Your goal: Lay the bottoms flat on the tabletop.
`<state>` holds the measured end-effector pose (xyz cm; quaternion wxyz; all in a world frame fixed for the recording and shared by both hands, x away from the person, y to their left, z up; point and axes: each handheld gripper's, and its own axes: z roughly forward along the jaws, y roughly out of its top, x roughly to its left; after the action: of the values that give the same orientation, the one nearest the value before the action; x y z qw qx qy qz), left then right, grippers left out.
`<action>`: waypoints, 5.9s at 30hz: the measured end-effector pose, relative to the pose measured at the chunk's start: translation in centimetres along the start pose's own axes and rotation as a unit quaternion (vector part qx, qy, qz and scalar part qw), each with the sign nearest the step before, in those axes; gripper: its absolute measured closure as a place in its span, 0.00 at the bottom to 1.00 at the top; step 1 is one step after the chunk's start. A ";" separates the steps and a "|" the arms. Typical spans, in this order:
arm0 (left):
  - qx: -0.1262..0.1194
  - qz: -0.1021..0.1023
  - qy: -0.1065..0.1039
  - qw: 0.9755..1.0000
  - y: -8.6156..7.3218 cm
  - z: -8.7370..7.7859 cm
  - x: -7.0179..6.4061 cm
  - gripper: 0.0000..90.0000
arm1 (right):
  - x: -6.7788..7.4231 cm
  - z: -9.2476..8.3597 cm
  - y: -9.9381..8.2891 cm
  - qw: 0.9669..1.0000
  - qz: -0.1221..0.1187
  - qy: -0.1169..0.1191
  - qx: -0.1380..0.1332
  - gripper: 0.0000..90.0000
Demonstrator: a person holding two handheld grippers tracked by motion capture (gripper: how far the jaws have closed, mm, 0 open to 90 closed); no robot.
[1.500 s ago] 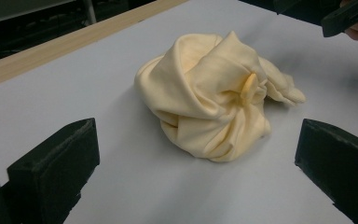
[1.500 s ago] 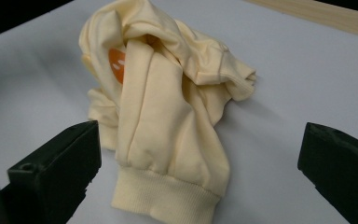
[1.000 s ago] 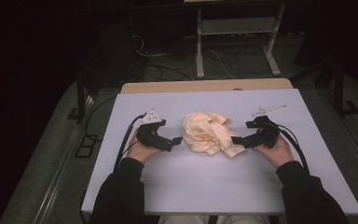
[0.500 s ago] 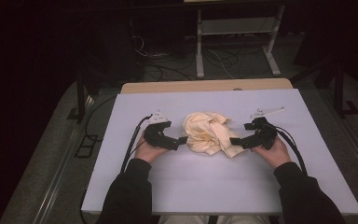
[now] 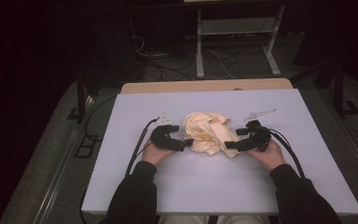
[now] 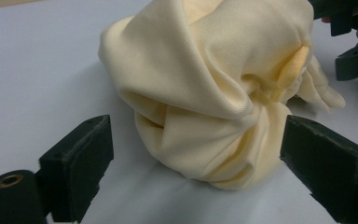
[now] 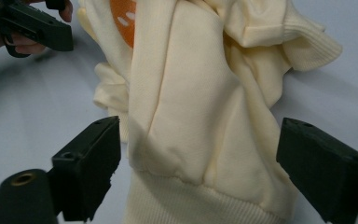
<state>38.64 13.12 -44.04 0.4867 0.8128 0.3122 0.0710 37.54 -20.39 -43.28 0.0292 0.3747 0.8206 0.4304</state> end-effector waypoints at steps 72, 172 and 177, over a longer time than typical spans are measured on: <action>-0.046 0.010 0.028 0.998 8.4 -6.0 -0.7 0.91 | 0.0 -7.9 6.6 0.995 0.043 0.011 -0.090 0.94; -0.037 -0.015 -0.002 0.999 4.5 4.7 -2.8 0.17 | -0.9 -11.0 15.4 0.994 0.088 -0.030 -0.061 0.95; -0.029 -0.009 -0.006 1.000 4.7 5.7 -3.4 0.29 | -0.6 -10.7 15.5 0.994 0.090 -0.017 -0.061 0.95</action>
<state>40.35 5.36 -42.39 0.5129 0.7958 0.3140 0.0708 43.15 -22.69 -25.36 0.0272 0.4514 0.7553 0.4744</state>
